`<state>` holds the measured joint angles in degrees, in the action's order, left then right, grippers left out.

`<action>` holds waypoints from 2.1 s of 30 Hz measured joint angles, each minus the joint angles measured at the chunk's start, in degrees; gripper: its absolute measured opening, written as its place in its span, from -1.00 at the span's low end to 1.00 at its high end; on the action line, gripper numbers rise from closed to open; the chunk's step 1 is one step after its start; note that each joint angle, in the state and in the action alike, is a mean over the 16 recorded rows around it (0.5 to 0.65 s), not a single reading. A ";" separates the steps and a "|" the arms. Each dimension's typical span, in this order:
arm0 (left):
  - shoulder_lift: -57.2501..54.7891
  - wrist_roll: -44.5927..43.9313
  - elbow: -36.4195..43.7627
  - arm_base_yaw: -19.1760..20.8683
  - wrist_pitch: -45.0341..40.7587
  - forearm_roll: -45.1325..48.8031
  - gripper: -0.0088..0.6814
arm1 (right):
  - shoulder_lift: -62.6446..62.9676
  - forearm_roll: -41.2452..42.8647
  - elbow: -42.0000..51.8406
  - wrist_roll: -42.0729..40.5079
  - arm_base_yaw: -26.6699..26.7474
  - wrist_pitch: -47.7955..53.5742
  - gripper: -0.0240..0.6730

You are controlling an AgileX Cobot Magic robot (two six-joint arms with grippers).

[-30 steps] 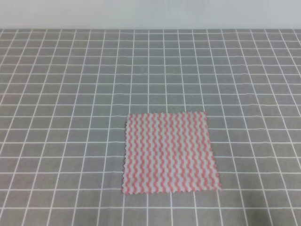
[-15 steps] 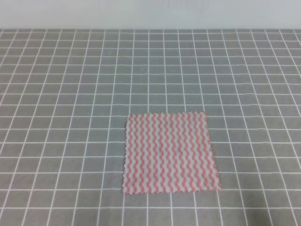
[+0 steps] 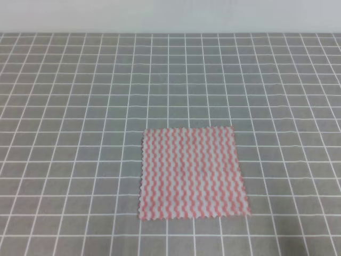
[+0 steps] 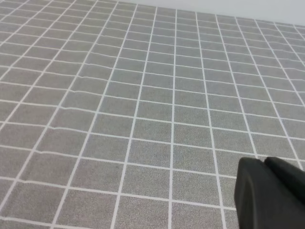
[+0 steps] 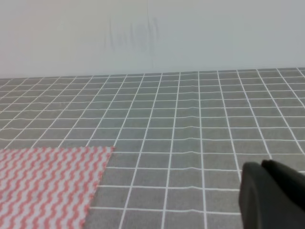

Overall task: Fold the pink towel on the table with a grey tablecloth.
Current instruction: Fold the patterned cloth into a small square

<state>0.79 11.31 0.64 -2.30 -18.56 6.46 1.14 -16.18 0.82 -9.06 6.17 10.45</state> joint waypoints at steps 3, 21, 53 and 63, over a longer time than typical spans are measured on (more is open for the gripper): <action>0.00 0.05 -0.09 0.00 0.06 -0.09 -0.98 | -0.13 -0.05 -0.10 0.00 0.00 -0.01 -0.99; -0.13 10.83 -0.27 0.00 14.80 -7.45 -0.98 | -0.51 -19.70 -0.41 0.01 0.01 -5.96 -0.99; -29.25 -13.41 -26.41 -3.68 -5.45 -32.84 -0.97 | -22.80 -25.00 -20.61 -0.74 -0.01 13.89 -0.98; -44.13 -48.89 -29.02 -11.89 -3.50 -66.90 -0.98 | -40.47 -35.35 -27.54 -12.44 2.31 21.72 -0.98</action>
<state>-43.34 -37.58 -28.38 -14.19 -22.06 -60.44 -39.33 -51.54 -26.72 -21.50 8.48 32.17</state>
